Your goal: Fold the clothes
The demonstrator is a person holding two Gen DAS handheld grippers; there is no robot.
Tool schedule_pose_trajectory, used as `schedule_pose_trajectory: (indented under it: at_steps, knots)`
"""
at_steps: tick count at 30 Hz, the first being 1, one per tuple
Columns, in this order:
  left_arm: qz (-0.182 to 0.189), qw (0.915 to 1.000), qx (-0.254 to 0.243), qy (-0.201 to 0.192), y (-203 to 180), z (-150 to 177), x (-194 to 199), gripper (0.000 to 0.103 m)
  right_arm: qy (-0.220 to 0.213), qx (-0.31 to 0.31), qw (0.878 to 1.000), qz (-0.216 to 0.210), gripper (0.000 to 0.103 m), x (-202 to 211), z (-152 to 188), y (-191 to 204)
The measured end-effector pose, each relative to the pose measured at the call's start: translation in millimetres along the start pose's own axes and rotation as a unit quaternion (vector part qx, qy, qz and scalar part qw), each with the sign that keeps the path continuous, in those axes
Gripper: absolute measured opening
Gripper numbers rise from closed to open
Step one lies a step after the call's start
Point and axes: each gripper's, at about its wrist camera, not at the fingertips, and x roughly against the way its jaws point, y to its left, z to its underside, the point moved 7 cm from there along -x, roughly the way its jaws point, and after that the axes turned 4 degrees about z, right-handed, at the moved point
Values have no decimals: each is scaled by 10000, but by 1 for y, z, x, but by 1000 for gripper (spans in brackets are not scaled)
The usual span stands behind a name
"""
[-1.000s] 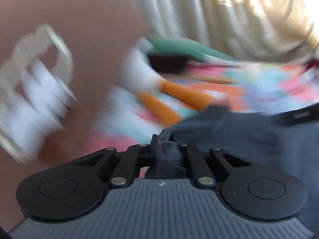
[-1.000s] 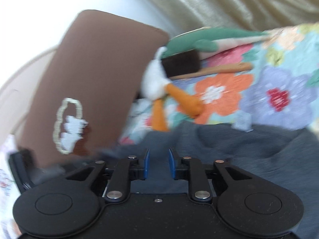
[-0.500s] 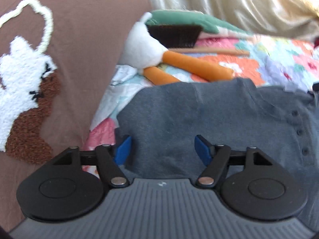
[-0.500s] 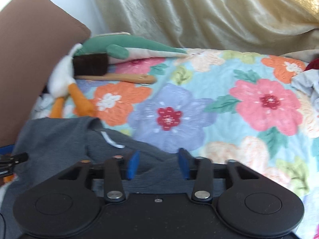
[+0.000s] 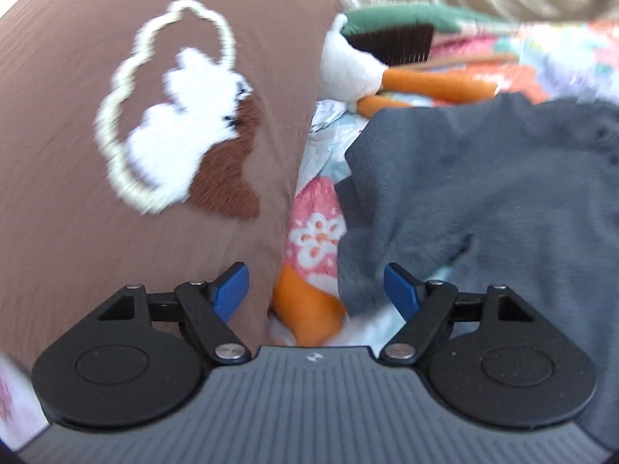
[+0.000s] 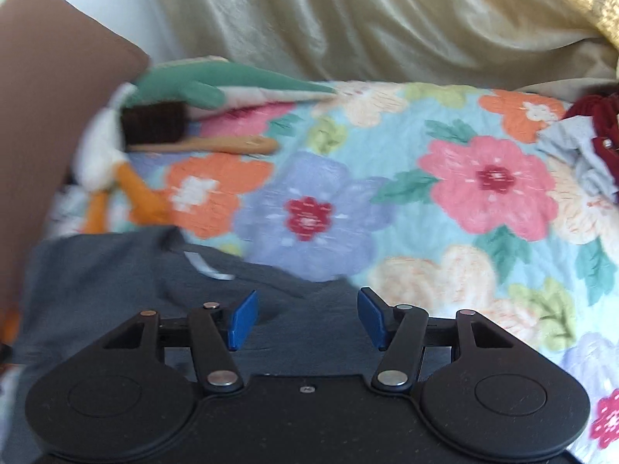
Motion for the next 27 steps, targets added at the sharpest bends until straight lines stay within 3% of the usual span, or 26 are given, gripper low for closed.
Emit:
schedule_pose_trajectory:
  at_steps: [2,6,9,11,12,15,20,25,27]
  knots:
    - [133,9997,105,-185,0,4,16,80,-43,-42,9998,-203,64,27,8,-1]
    - [495,9961,275,-671,-9,11,47,91,270,-63,9996,-101,65,74,42,-25]
    - [948,9910,481,-813,-28,6,58,91,580,-124,9982,88,65,103,67,-51]
    - [1226,9872,510,-879,-48,2,68,77,749,-173,9968,237,70,117,81,-69]
    - [1445,9845,481,-874,-62,0,76,61,834,-198,9958,311,72,124,88,-78]
    - [2084,9733,427,-865,-103,-7,93,60,1078,-441,9925,371,80,127,106,-102]
    - [2640,9621,496,-462,-162,-2,103,60,1238,-1262,9818,700,80,113,131,-147]
    - [2647,9591,985,177,-177,30,100,62,1189,-2749,9515,704,81,91,148,-188]
    - [2513,9631,926,278,-177,42,99,62,1014,-2877,9515,406,83,87,147,-185]
